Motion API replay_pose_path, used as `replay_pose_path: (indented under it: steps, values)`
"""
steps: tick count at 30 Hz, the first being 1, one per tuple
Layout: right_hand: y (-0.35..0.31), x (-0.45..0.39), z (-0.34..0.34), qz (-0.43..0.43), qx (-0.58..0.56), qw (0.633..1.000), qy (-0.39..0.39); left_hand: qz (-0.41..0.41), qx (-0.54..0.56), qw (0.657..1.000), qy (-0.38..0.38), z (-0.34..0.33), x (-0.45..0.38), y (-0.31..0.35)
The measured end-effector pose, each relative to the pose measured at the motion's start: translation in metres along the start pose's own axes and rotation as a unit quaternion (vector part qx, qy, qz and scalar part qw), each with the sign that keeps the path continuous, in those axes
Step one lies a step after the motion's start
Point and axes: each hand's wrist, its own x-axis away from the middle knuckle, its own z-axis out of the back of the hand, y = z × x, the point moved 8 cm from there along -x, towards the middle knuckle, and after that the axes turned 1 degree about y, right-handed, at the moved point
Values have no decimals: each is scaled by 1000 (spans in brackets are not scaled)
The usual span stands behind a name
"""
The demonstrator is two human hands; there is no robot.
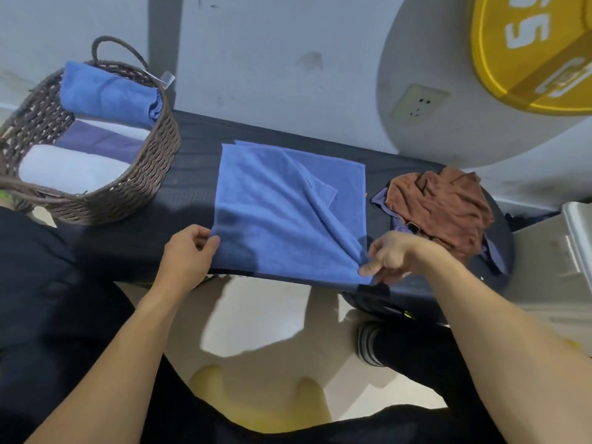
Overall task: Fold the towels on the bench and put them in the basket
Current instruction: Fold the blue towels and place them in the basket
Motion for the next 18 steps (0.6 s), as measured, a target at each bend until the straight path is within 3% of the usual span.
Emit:
replay_pose_path:
  steps: [3,6,10,13,18]
  values:
    - [15,7,-18,-65,110,991,-24,18,-32,997,-63,-6,8,-9]
    - [-7,19,-16,-76,222,972,-24,23,-35,996,-73,-6,15,-12]
    - [-91,28,20,8,300,943,146,24,-32,997,-67,-6,21,-10]
    - [-157,22,30,115,233,930,261,35,-12,997,-67,-6,23,-10]
    - [-196,-19,32,176,95,939,281,53,-8,997,-52,-7,19,-14]
